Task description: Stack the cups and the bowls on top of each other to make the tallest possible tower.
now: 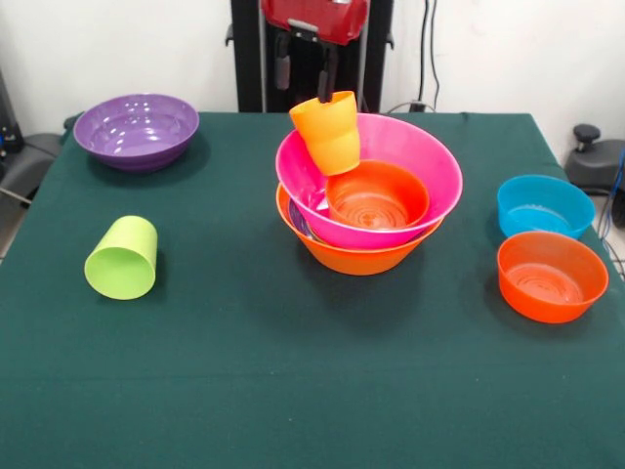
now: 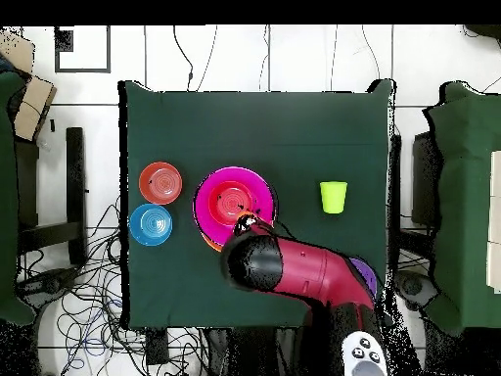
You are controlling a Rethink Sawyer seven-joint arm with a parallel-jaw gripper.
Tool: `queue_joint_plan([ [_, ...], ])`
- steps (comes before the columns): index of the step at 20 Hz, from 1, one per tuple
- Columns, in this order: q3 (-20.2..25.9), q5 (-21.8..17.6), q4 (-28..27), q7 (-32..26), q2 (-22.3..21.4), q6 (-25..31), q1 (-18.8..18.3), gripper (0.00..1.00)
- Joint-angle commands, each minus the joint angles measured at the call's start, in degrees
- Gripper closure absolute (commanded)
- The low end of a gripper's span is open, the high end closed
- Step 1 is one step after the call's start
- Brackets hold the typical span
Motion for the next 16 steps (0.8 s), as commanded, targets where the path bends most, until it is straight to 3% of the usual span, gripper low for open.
queue_joint_plan([
  [1,2.71,-0.51,0.46,5.02,2.94,0.92,2.28,0.0],
  [16,1.22,-1.66,-3.34,4.66,7.46,-1.01,3.29,0.0],
])
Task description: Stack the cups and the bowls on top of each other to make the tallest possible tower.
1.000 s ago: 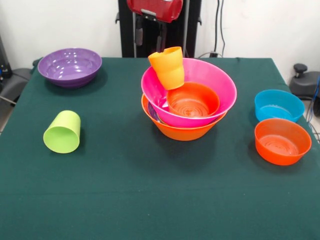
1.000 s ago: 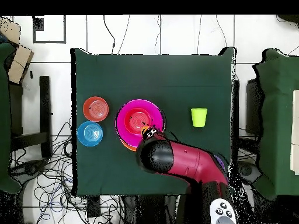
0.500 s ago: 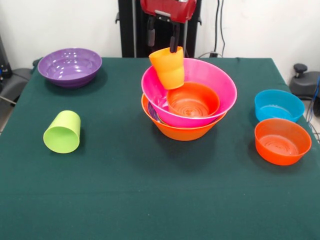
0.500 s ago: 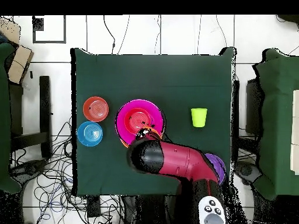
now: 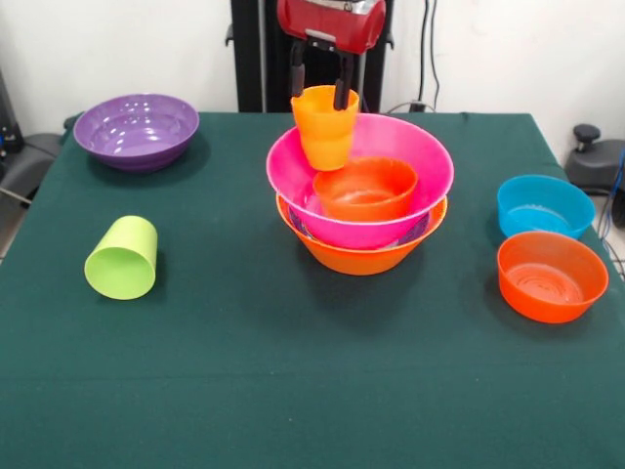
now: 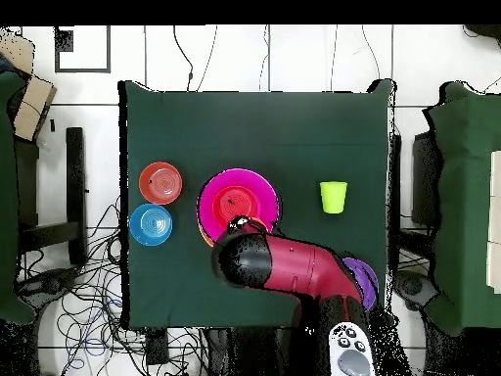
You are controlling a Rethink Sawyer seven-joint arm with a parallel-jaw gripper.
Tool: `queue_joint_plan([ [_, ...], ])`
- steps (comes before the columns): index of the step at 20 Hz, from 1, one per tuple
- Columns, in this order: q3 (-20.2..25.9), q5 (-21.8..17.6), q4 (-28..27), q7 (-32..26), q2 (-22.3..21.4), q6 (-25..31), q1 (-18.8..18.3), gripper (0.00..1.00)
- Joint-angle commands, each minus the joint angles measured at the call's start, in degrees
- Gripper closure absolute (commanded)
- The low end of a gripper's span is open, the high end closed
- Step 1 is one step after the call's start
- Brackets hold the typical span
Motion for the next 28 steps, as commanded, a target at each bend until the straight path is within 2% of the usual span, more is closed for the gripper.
queue_joint_plan([
  [1,1.8,-1.64,-2.51,4.82,5.68,-1.21,1.42,0.0],
  [6,0.86,-1.4,-3.62,5.89,6.46,-1.47,2.74,0.0],
  [11,1.08,-1.23,-2.88,5.18,6.26,-2.04,2.52,0.0],
  [19,1.58,1.07,-1.44,6.48,3.37,0.19,3.68,0.0],
  [24,1.57,5.34,-4.64,8.59,-1.92,12.77,6.15,0.0],
  [28,1.17,7.53,-9.59,10.6,-1.81,19.2,7.65,0.0],
])
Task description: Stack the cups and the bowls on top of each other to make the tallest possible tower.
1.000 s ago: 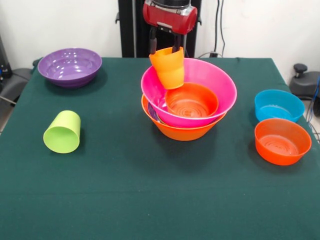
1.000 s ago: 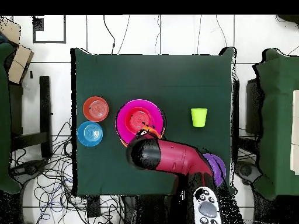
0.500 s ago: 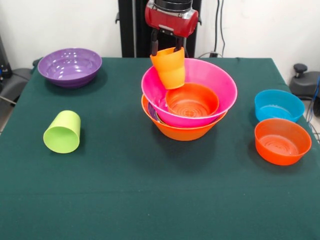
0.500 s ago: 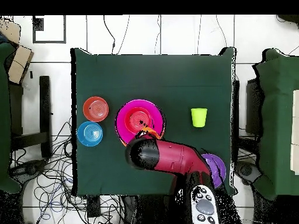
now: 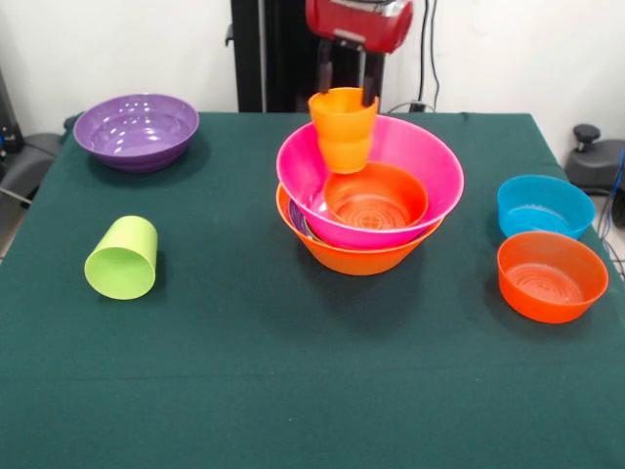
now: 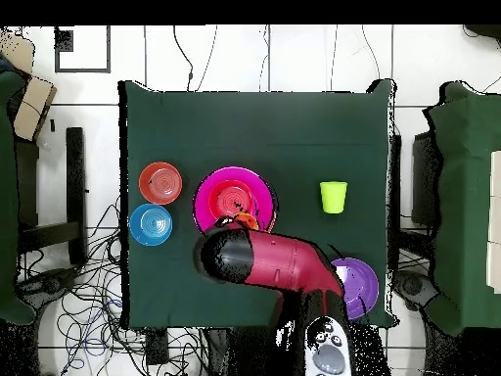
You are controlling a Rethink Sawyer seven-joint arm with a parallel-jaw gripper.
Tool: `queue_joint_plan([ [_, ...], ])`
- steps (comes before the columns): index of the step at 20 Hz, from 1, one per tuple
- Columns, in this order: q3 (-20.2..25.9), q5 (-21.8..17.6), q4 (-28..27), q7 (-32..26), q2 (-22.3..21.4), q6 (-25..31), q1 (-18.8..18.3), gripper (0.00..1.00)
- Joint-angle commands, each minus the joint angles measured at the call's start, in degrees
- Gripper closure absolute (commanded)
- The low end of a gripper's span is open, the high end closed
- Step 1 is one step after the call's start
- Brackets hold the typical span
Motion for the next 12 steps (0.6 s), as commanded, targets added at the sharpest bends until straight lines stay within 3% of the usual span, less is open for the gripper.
queue_joint_plan([
  [1,2.16,4.62,-9.53,11.21,-1.1,15.0,3.54,0.0],
  [6,0.66,4.65,-15.23,12.15,3.38,16.18,4.71,0.0],
  [12,-0.32,4.7,-16.62,12.6,6.34,13.59,5.53,0.0],
])
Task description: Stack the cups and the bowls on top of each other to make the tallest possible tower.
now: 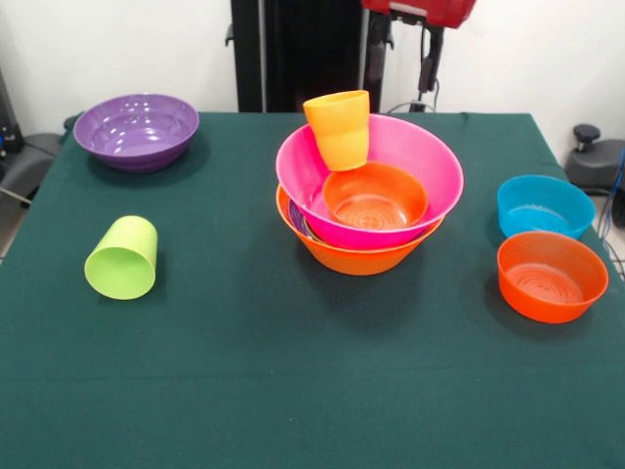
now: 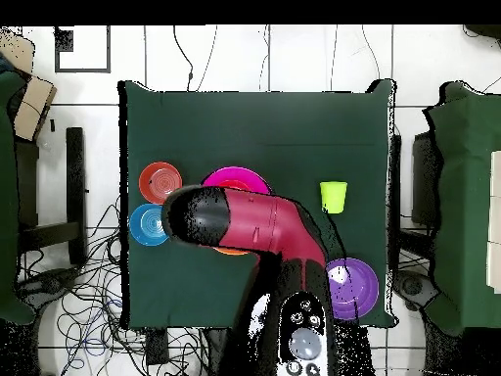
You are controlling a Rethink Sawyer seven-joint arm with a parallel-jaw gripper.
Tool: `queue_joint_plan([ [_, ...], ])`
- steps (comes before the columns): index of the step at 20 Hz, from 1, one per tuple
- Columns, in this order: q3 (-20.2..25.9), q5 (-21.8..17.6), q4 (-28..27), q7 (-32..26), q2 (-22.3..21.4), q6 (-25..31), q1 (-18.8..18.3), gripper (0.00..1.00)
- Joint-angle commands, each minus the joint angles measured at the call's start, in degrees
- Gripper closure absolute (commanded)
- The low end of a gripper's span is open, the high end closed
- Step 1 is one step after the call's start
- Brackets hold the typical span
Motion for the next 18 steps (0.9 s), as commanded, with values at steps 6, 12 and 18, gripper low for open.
queue_joint_plan([
  [6,0.85,1.07,-2.29,8.3,6.1,-3.08,-0.78,0.0],
  [12,4.06,1.99,5.49,3.02,2.78,-8.4,-5.35,0.0],
  [18,4.79,1.95,9.18,1.82,-0.44,-8.41,-7.12,0.0],
])
